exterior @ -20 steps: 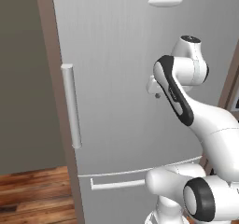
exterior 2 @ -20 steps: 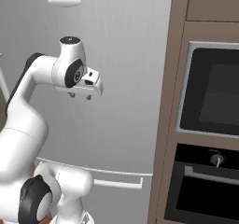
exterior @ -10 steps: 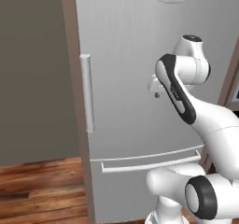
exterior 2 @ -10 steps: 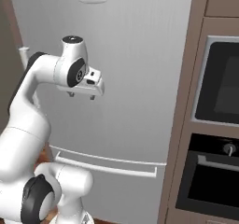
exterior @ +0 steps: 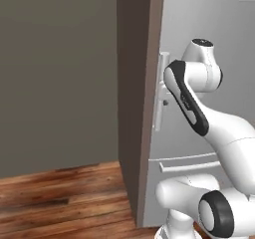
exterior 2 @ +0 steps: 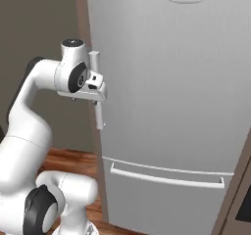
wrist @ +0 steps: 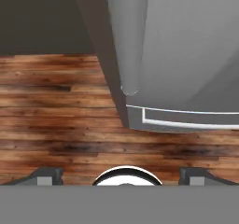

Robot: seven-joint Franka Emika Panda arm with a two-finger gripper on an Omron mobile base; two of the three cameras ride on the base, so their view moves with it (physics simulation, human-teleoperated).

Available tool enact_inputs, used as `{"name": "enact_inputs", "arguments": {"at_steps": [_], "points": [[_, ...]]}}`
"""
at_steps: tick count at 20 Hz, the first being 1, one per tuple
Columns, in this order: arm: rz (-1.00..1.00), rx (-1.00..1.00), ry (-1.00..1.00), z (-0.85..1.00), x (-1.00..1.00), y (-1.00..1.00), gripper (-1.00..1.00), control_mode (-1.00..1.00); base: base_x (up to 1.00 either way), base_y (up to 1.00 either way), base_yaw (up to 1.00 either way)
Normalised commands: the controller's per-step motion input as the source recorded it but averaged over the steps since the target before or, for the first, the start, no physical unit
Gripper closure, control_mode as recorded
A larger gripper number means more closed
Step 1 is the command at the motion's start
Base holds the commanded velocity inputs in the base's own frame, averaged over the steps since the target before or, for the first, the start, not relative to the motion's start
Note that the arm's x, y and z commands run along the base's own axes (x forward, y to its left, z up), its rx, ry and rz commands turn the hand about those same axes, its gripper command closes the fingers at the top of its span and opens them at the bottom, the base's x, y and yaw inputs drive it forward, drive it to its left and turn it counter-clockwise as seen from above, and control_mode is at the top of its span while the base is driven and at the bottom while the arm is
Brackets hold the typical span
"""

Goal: There is a bowl on the dining counter. Grab a lemon wedge from the fridge and place it in the bowl. Then get the liquor bottle and glass cup from the cabinet and place them next to the bowl.

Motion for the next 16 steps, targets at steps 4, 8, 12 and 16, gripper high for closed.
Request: {"name": "enact_inputs", "arguments": {"at_steps": [4, 8, 12, 16], "points": [[0.00, 0.00, 0.00, 0.00, 0.00, 0.00, -1.00, 1.00, -0.09, 0.76, -0.40], [0.00, 0.00, 0.00, 0.00, 0.00, 0.00, -1.00, 1.00, -0.02, 0.55, -0.48], [0.00, 0.00, 0.00, 0.00, 0.00, 0.00, -1.00, 1.00, 0.00, 0.47, -0.46], [0.00, 0.00, 0.00, 0.00, 0.00, 0.00, -1.00, 1.00, 0.09, 0.30, -0.41]]}}
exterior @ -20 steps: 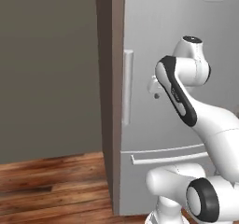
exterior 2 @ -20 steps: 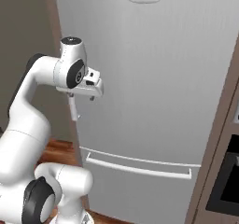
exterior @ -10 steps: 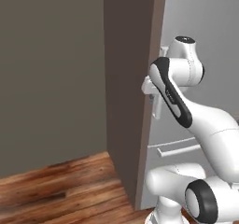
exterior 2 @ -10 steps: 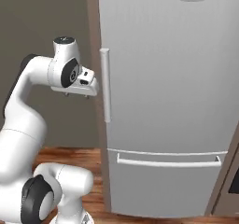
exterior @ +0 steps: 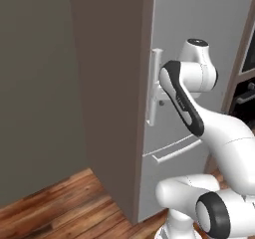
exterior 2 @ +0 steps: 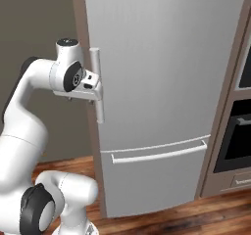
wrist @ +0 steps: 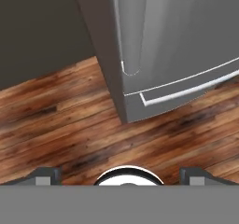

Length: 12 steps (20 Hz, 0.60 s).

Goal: There is a bowl on the dining counter. Grab a lemon wedge from the fridge and place it in the bowl. Then get the liquor bottle and glass cup from the cabinet and place them next to the bowl.

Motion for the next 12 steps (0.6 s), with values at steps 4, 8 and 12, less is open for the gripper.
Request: {"name": "enact_inputs", "arguments": {"at_steps": [4, 8, 12], "points": [[0.00, 0.00, 0.00, 0.00, 0.00, 0.00, -1.00, 1.00, 0.24, 0.28, -0.38], [0.00, 0.00, 0.00, 0.00, 0.00, 0.00, -1.00, 1.00, 0.37, 0.29, -0.32], [-0.02, -0.01, 0.00, 0.00, 0.01, 0.14, -1.00, -1.00, 0.09, 0.39, -0.12]]}}
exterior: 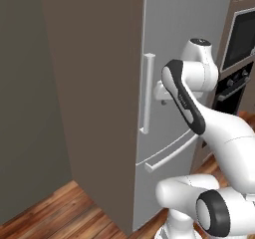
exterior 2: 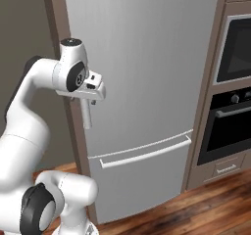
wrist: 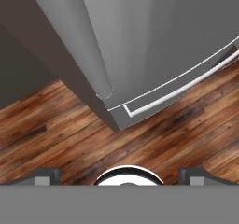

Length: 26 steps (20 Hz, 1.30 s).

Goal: There is a bowl on the dining counter. Grab a lemon wedge from the fridge and place it in the bowl. Then get the liquor bottle and glass cup from the cabinet and place them next to the bowl.

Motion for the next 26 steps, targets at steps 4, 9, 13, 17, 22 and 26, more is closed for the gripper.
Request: {"name": "enact_inputs", "arguments": {"at_steps": [4, 9, 13, 17, 22, 26], "points": [[-0.04, -0.01, 0.00, 0.00, 0.12, 0.39, -1.00, -1.00, 0.00, 0.00, 0.00], [0.00, 0.00, -0.04, -0.03, 0.38, 0.12, -1.00, -1.00, 0.00, 0.00, 0.00], [0.00, 0.00, -0.18, -0.09, 0.41, 0.07, -1.00, -1.00, 0.00, 0.00, 0.00], [0.00, 0.00, -0.29, -0.11, 0.30, 0.26, -1.00, -1.00, 0.00, 0.00, 0.00], [0.00, 0.00, -0.28, -0.12, 0.26, 0.24, -1.00, -1.00, 0.00, 0.00, 0.00], [-0.01, 0.00, -0.21, -0.06, 0.14, 0.01, -1.00, -1.00, 0.00, 0.00, 0.00]]}}
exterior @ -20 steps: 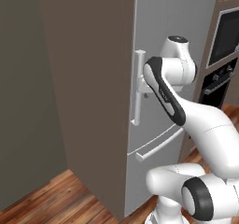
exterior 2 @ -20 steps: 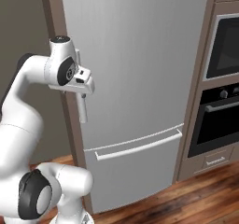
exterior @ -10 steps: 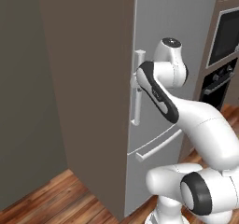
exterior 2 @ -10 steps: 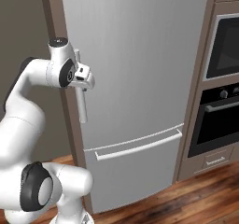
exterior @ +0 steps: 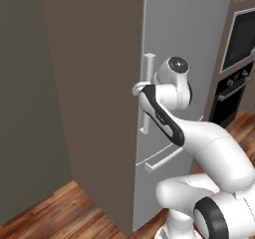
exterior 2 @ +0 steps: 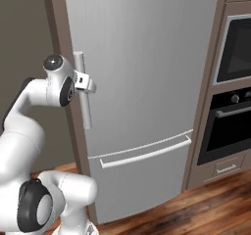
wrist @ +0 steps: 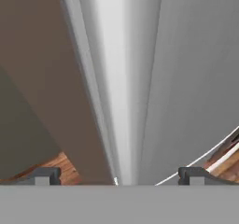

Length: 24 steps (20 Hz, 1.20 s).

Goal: There is a bowl on the dining counter. Grab a lemon wedge from the fridge and place it in the bowl. Then get the liquor bottle and glass cup from the cabinet and place them next to the bowl.

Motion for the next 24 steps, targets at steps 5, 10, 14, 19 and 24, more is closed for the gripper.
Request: {"name": "enact_inputs", "arguments": {"at_steps": [5, 10, 14, 19, 24], "points": [[-0.05, 0.00, -0.04, -0.01, 0.28, -0.01, -1.00, -1.00, 0.00, 0.00, 0.00], [-0.07, 0.00, 0.00, 0.00, 0.46, 0.00, -1.00, -1.00, 0.00, 0.00, 0.00], [-0.03, 0.00, 0.00, 0.00, 0.53, -0.02, -1.00, -1.00, 0.00, 0.00, 0.00], [0.00, 0.00, -0.02, -0.08, 0.45, -0.07, 1.00, -1.00, 0.00, 0.00, 0.00], [0.00, 0.00, -0.08, -0.13, 0.30, -0.44, 1.00, -1.00, 0.00, 0.00, 0.00]]}}
